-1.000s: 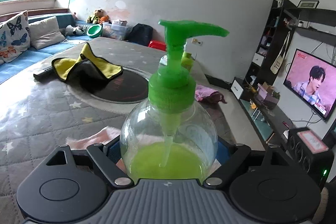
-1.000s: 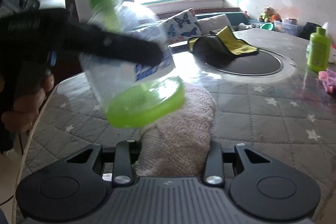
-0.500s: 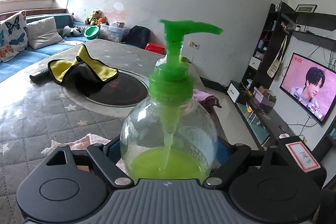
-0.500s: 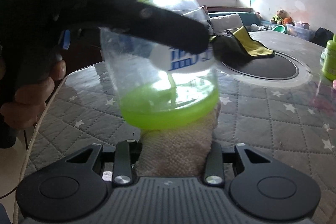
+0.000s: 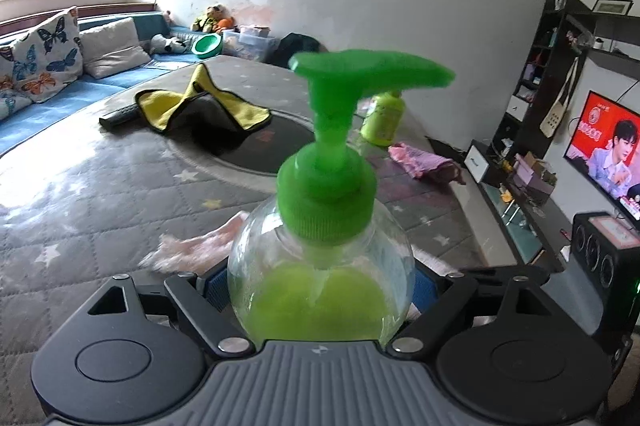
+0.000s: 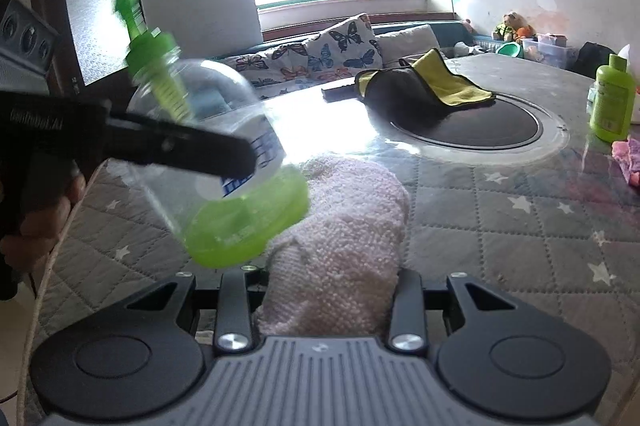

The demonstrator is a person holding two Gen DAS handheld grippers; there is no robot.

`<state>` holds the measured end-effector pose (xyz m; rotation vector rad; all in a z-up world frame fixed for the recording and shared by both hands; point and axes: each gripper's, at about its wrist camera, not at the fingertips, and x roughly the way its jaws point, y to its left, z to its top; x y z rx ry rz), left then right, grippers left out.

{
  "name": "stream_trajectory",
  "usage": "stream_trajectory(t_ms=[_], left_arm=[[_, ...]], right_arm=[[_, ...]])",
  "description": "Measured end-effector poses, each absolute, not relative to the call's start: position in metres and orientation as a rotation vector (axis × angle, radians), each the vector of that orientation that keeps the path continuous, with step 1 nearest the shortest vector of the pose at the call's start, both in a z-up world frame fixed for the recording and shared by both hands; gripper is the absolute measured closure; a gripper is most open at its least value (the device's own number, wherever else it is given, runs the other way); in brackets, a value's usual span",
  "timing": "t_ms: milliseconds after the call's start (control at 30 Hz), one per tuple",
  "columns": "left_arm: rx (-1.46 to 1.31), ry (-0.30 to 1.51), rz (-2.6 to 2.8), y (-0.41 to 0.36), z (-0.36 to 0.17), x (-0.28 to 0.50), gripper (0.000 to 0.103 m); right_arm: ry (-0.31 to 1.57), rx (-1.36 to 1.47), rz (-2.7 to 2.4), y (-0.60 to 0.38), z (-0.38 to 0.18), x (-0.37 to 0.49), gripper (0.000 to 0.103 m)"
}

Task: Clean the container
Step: 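Lower the soap bottle with the left tool while the right tool releases the pink towel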

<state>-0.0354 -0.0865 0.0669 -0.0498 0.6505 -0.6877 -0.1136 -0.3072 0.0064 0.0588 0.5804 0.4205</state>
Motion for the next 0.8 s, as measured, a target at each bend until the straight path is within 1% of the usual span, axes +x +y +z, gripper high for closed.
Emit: stream_trajectory(t_ms=[333,600,700,800], left_arm=[[-0.006,0.691,-0.628,-0.071,0.050,-0.031,0.016],[0.055,0.685,-0.584,-0.071,0.051,-0.026,0.016],[0.051,0.693,-0.581,-0.072,0.050,-0.022,0.016],[0.071,0.692,-0.582,-0.076,0.049,-0.021,0.016]], right_arm=[[0.568,0.073,0.347,-0.321,0.013,-0.082,0.068],[0.567,0.079,0.312,-0.321,0.018,-0.046,0.068],[0.593,0.085,0.302,-0.319,0.014,-0.033,0.067],[0.622,0.104,0.292,-0.319,0.011,-0.025,0.063]])
